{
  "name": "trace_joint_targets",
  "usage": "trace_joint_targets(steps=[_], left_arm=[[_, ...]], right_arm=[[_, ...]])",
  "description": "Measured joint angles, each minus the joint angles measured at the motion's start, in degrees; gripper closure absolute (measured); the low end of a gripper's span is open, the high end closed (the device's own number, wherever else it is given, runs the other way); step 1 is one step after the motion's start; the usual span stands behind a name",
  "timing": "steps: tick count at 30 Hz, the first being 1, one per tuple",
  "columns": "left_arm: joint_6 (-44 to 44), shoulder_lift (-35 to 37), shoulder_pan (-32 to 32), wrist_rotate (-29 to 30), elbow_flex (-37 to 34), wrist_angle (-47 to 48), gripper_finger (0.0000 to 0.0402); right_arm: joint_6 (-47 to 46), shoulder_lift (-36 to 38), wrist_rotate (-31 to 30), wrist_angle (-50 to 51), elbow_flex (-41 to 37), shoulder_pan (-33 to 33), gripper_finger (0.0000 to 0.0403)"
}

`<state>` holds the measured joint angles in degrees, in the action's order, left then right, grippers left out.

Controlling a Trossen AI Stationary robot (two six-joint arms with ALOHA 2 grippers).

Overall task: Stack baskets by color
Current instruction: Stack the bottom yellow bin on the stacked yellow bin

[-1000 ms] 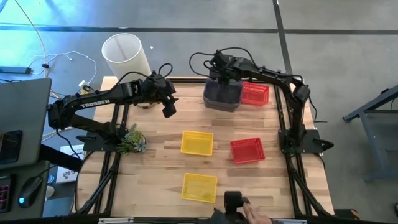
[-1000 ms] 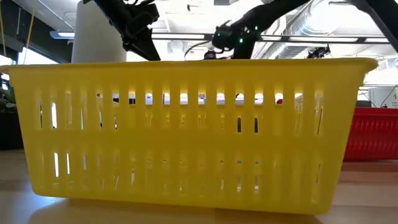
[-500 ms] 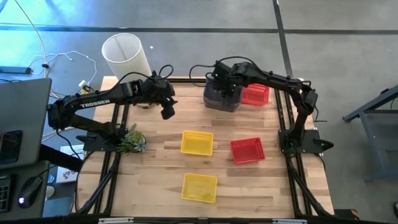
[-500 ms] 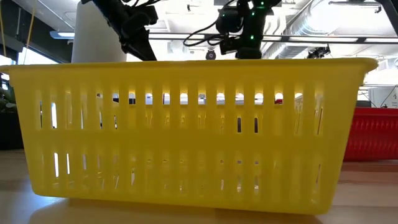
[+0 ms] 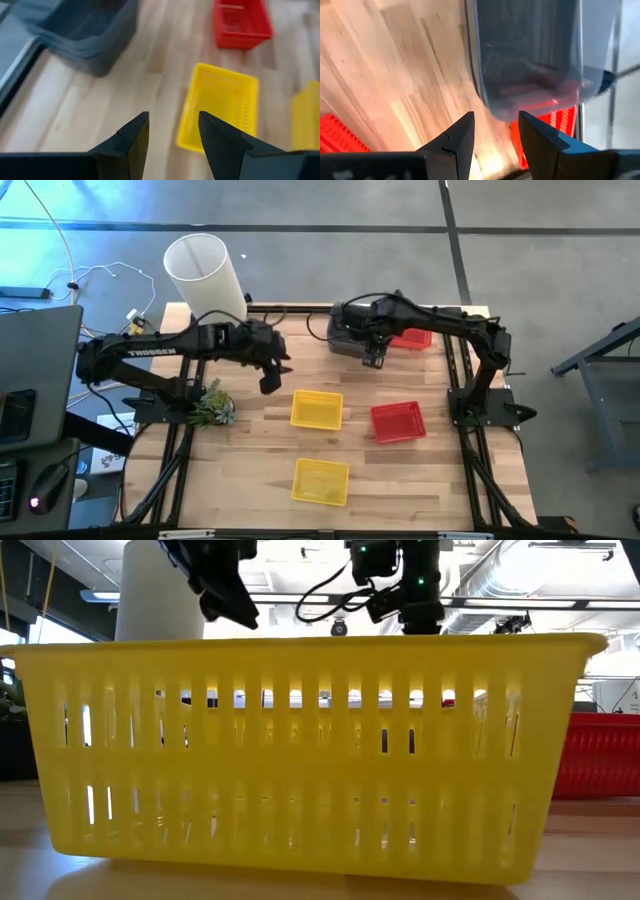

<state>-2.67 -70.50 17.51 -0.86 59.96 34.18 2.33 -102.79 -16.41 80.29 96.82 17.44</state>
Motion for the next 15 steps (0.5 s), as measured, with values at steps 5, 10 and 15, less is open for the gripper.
trace_joint_targets(steps=[5, 10, 15], left_arm=[[-2.9, 0.0, -6.4, 0.4, 0.0, -2.2, 0.0245], [-5.4, -0.5, -12.7, 5.4, 0.0, -4.4, 0.0245], [-6.3, -2.7, -17.7, 8.6, 0.0, -5.7, 0.0245]], right_arm=[[-4.1, 0.7, -2.8, 0.9, -0.2, -2.2, 0.0265], [-11.1, 1.0, -6.8, 3.2, -0.2, -4.0, 0.0265], [-15.5, 1.1, -10.1, 7.0, -0.2, -6.2, 0.0265]])
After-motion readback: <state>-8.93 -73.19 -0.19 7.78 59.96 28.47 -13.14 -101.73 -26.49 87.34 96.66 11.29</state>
